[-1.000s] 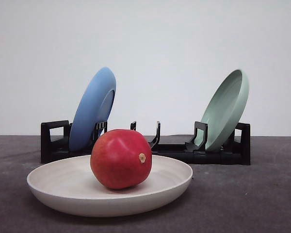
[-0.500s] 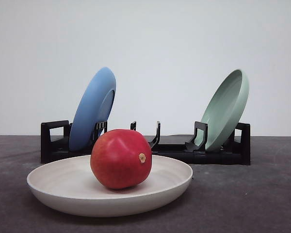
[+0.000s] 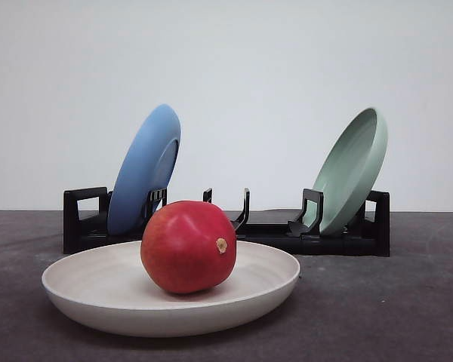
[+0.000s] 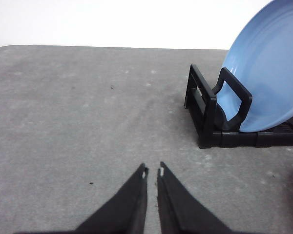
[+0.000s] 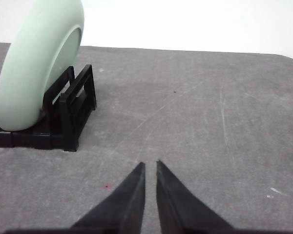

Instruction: Place pomegranate in white plate

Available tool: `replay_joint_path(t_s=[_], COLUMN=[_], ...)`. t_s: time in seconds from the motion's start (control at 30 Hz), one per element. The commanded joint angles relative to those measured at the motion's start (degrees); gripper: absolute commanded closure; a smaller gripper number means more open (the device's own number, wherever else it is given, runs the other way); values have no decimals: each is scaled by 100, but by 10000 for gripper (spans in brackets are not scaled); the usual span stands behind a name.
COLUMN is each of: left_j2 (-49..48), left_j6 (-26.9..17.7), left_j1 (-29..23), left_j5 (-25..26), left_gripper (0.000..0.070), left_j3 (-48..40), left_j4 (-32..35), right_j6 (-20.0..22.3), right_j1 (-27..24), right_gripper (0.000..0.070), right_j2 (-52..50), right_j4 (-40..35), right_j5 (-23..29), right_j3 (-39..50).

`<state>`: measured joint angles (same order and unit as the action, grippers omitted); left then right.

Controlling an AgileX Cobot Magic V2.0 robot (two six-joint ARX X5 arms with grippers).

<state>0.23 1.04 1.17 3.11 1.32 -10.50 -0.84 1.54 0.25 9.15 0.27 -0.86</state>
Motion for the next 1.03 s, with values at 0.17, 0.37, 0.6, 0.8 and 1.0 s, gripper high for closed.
replay_joint_path(t_s=[0.17,0.37,0.6,0.8,1.0], left_j2=[4,4,4,4,4], left_j6=[-37,-35,-37,-37,-37], left_j1=[7,7,7,7,7], left_j5=[-20,-20,-20,-20,-20], left_gripper=[682,683,683,682,683], left_j3=[-63,-63,-63,-63,-63], left_j4=[-13,-11,-11,-11,-11], right_j6=[2,2,2,2,2], right_j1=[7,7,7,7,7], right_gripper=[662,662,662,662,662], right_j2=[-4,-4,-4,-4,-4], right_j4=[-55,-56,-55,-56,-57], right_j5=[20,20,20,20,20], right_j3=[20,20,20,20,20])
